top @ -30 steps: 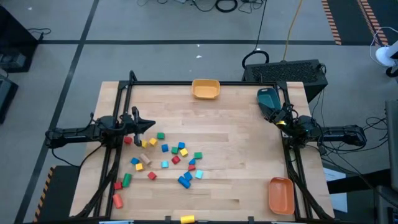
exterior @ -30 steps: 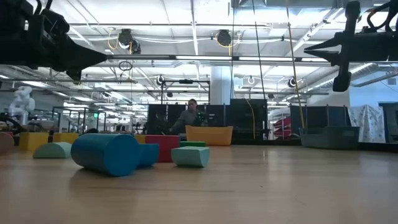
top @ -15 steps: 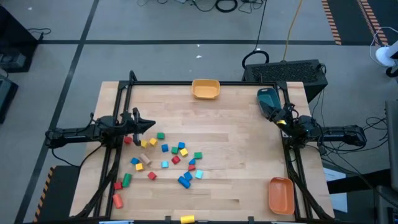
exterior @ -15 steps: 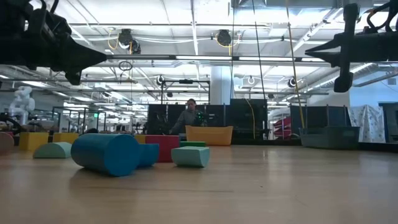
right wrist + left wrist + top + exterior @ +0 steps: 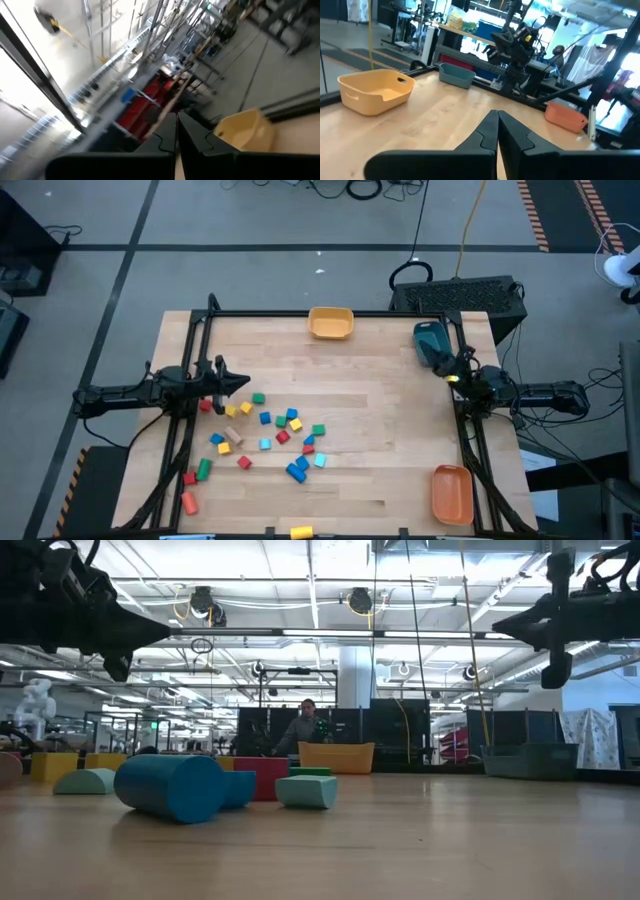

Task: Sort blocks by size
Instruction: Put the yellow square block into the yellow bin

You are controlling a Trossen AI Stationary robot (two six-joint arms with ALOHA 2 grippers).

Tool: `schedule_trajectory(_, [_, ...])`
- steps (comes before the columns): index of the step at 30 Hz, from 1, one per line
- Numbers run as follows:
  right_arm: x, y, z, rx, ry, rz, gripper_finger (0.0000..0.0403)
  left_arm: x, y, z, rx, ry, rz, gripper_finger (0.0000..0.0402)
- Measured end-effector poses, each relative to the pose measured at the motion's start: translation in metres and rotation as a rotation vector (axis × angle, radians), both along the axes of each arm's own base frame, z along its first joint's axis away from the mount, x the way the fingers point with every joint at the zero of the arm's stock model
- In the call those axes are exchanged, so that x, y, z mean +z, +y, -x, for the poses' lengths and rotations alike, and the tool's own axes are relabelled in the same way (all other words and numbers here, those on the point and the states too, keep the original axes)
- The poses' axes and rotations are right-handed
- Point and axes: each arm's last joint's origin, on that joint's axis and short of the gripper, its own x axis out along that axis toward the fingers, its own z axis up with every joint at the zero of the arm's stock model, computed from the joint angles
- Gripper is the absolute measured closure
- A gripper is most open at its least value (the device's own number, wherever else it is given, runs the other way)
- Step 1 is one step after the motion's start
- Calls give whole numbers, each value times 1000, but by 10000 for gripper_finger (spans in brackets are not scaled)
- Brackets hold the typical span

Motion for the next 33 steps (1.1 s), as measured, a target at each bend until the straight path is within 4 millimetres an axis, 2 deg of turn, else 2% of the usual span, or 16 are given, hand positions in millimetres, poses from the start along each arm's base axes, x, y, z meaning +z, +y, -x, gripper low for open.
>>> schedule_trajectory(6, [-2,-1,0,-62,132,93,403,2,0,1,-9,50,9,367])
schedule_trajectory(15, [-3,-1,-1,-68,185,141,403,10,1,5,33,252,-6,265])
schedule_trajectory(23, [-13,4,-13,145,304,221,403,30,2,-1,46,362,28,222])
schedule_trajectory(29, [-20,6,-21,210,380,228,402,42,2,-16,45,546,106,201])
schedule_trajectory(33, [-26,7,-27,283,438,240,387,50,2,-27,32,675,188,198])
